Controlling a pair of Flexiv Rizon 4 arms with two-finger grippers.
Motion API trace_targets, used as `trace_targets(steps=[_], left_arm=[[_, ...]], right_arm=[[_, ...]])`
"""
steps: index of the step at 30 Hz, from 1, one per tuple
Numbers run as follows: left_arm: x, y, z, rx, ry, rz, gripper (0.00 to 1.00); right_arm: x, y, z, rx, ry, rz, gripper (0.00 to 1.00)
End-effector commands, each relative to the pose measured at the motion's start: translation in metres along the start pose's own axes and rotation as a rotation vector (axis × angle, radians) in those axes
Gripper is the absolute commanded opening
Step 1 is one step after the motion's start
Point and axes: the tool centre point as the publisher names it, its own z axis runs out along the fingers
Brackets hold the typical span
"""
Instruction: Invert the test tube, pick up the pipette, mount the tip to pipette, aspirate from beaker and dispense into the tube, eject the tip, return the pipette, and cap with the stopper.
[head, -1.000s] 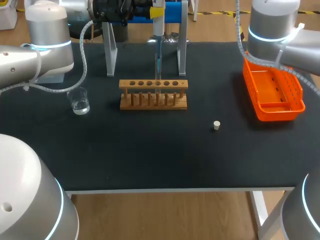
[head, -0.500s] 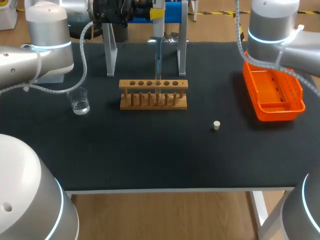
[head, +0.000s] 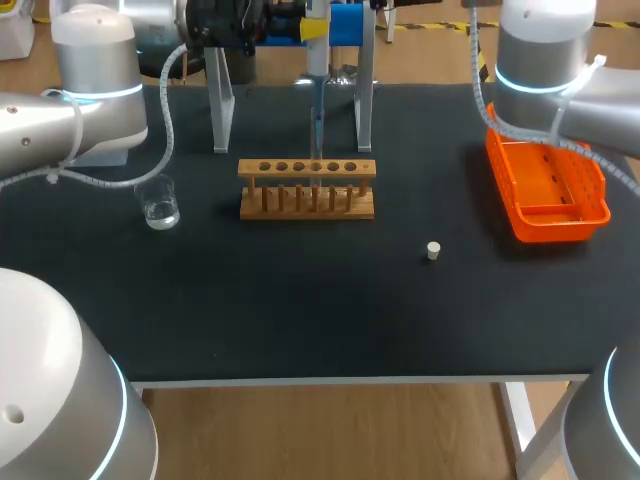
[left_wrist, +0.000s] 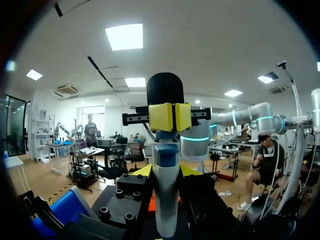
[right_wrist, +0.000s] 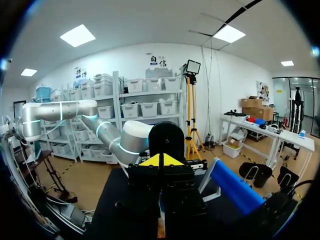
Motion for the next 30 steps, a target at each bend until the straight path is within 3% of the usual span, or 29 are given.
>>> trace_targets(steps=[1, 7, 16, 21, 23, 24, 30], left_arm=[[-0.003, -0.006, -0.001, 0.001, 0.005, 0.001, 0.00], [-0.003, -0.006, -0.001, 0.001, 0.005, 0.001, 0.00], [-0.003, -0.006, -0.001, 0.001, 0.005, 0.001, 0.00], [-0.003, -0.006, -0.001, 0.001, 0.005, 0.001, 0.00], [-0.003, -0.006, -0.001, 0.001, 0.005, 0.001, 0.00], [-0.003, -0.006, -0.001, 0.001, 0.005, 0.001, 0.00], [-0.003, -0.006, -0.001, 0.001, 0.005, 0.001, 0.00]], right_arm=[[-0.001, -0.009, 0.002, 0.005, 0.002, 0.004, 0.00], [0.000, -0.005, 0.002, 0.007, 0.000, 0.000, 0.00], [0.007, 0.035, -0.012, -0.038, -0.022, -0.082, 0.00], [0.021, 0.049, -0.027, -0.055, -0.034, -0.129, 0.00], [0.026, 0.052, -0.038, -0.071, -0.040, -0.150, 0.82], [0.027, 0.052, -0.041, -0.075, -0.040, -0.157, 1.00], [0.051, 0.037, -0.079, -0.109, -0.006, -0.244, 1.00]])
